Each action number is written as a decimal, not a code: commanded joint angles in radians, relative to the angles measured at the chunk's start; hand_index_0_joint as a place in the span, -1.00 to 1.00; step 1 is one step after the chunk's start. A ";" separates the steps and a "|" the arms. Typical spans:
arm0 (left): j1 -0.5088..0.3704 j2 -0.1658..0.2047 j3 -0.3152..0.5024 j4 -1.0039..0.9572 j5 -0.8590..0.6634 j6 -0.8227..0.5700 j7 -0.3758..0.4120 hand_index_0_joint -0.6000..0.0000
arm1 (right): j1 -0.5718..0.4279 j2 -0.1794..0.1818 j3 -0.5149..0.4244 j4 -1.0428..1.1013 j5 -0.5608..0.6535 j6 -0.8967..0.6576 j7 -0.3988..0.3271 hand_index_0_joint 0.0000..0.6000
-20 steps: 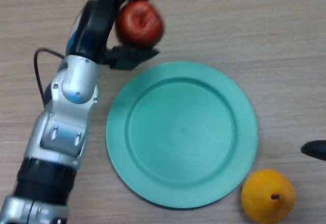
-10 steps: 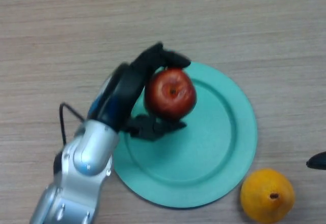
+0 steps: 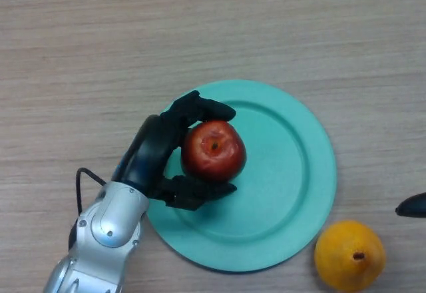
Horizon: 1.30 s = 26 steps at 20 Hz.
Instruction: Pick up the red apple and place it on the plate
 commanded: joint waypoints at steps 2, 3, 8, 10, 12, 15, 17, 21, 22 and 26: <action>-0.071 0.011 0.048 0.026 0.167 -0.134 0.072 0.67 | -0.019 -0.038 -0.052 -0.045 0.033 -0.106 -0.027 -1.00; -0.098 0.011 0.069 0.022 0.251 -0.139 0.049 0.99 | -0.022 -0.040 -0.064 -0.043 0.031 -0.114 -0.032 -1.00; -0.167 0.011 0.169 -0.175 0.286 -0.145 -0.116 1.00 | -0.024 -0.042 -0.063 -0.041 0.022 -0.112 -0.039 -1.00; -0.183 0.021 0.237 -0.264 0.214 -0.113 -0.177 1.00 | -0.037 -0.053 -0.056 -0.041 0.013 -0.099 -0.043 -1.00; -0.178 0.052 0.313 -0.332 0.076 -0.069 -0.178 1.00 | -0.045 -0.058 -0.045 -0.047 0.009 -0.074 -0.044 -1.00; -0.104 0.097 0.415 -0.413 -0.185 -0.071 -0.120 1.00 | -0.057 -0.061 -0.039 -0.054 0.015 -0.056 -0.046 -1.00; -0.052 0.118 0.465 -0.444 -0.336 -0.084 -0.091 1.00 | -0.061 -0.063 -0.036 -0.051 0.015 -0.059 -0.046 -1.00; 0.046 0.129 0.517 -0.411 -0.436 -0.181 -0.065 1.00 | -0.061 -0.057 0.001 -0.054 -0.016 -0.064 -0.057 -1.00; 0.057 0.128 0.531 -0.408 -0.472 -0.174 -0.047 1.00 | -0.057 -0.049 0.018 -0.057 -0.028 -0.071 -0.060 -1.00; 0.066 0.154 0.575 -0.434 -0.554 -0.141 -0.028 1.00 | -0.092 -0.059 0.073 -0.049 -0.063 -0.050 -0.072 -1.00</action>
